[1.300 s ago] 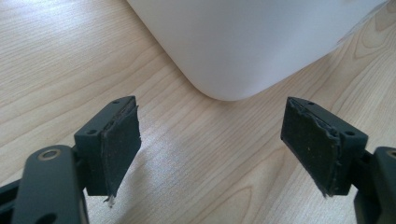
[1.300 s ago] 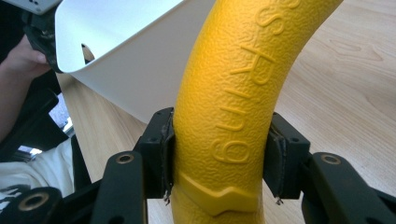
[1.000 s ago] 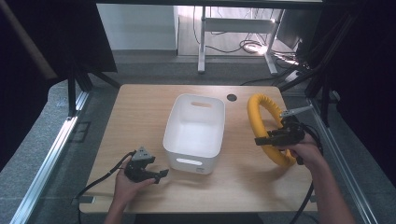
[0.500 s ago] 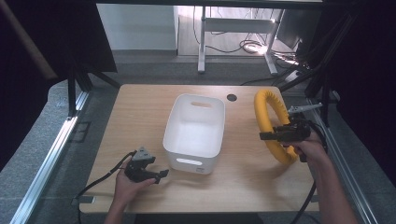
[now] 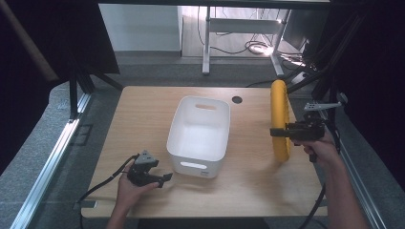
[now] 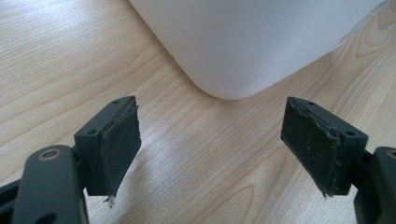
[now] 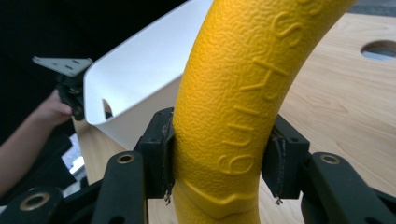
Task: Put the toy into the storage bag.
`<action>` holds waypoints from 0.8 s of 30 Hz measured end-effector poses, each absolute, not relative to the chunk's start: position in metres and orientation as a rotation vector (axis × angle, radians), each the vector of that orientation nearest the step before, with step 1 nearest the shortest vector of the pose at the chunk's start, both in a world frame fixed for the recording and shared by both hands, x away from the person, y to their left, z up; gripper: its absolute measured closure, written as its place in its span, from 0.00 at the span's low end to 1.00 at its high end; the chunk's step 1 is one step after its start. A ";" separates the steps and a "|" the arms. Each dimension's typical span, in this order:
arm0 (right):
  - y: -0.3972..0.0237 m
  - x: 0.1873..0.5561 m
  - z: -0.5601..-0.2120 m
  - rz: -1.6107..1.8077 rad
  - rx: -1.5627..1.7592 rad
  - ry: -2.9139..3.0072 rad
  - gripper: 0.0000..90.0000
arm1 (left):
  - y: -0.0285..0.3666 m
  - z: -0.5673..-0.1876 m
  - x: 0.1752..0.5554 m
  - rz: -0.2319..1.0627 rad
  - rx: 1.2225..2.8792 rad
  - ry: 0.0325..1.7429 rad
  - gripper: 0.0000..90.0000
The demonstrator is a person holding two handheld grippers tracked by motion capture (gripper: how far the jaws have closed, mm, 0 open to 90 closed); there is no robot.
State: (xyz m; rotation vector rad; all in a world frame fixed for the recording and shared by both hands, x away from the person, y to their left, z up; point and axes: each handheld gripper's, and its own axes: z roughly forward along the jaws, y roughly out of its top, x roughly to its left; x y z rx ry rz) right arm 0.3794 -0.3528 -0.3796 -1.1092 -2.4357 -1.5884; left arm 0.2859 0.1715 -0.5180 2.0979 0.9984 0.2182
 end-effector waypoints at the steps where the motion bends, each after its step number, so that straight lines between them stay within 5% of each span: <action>1: -0.351 0.379 -0.379 -1.600 -1.098 -2.428 0.57 | 0.172 -0.518 0.286 0.218 2.097 0.999 0.22; 24: -0.329 0.370 -0.368 -1.769 -1.000 -2.340 0.57 | 0.171 -0.518 0.286 0.216 2.105 0.994 0.22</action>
